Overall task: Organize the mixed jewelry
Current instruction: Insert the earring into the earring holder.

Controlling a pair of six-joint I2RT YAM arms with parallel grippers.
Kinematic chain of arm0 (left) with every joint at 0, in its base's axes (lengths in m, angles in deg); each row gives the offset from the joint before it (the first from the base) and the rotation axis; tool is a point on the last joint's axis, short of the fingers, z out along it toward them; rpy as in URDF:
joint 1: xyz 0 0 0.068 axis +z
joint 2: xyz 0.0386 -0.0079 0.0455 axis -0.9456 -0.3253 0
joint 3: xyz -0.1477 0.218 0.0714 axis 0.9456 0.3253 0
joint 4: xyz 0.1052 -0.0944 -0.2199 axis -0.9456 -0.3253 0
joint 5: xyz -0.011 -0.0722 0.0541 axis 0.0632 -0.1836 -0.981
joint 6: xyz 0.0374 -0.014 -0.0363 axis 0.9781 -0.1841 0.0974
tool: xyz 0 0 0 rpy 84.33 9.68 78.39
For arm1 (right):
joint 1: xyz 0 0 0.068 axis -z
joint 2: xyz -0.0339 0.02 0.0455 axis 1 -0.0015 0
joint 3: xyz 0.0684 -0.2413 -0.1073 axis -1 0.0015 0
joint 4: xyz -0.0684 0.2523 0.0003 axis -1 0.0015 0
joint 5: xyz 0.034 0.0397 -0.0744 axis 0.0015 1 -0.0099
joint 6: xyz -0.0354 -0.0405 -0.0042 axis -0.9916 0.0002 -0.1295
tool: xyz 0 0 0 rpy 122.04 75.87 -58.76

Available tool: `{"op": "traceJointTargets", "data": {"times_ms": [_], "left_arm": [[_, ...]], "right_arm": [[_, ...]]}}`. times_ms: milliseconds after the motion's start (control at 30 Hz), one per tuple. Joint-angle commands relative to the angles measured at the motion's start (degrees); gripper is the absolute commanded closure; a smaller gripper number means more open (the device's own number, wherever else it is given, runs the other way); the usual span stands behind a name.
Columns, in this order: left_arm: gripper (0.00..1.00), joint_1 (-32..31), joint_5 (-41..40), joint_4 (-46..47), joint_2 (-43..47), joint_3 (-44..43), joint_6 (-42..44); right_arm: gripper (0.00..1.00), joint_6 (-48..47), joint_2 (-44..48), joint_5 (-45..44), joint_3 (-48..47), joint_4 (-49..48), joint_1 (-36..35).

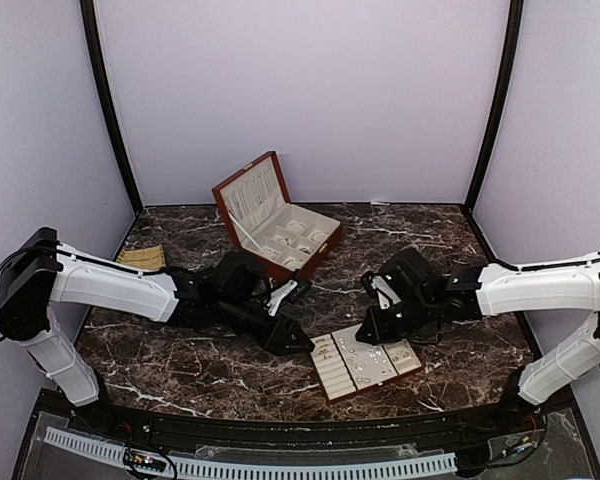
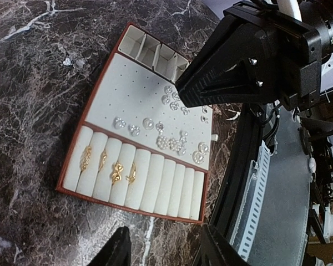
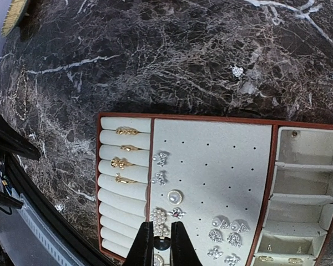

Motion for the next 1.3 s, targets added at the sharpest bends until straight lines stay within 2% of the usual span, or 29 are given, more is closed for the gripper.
{"op": "traceJointTargets", "data": {"times_ms": [0, 667, 1267], "left_arm": [[0.55, -0.2, 3.0, -5.4, -3.1, -3.2, 2.2], [0.55, 0.7, 4.5, -6.1, -6.9, -4.6, 4.5], [0.55, 0.7, 4.8, -6.0, -7.2, -4.9, 4.2]], "right_arm": [[1.00, -0.5, -3.0, 1.6, -3.8, 2.3, 1.3], [1.00, -3.3, -14.2, 5.2, -12.4, 7.4, 2.9], [1.00, -4.9, -17.3, 4.4, -14.3, 10.2, 2.9]]}}
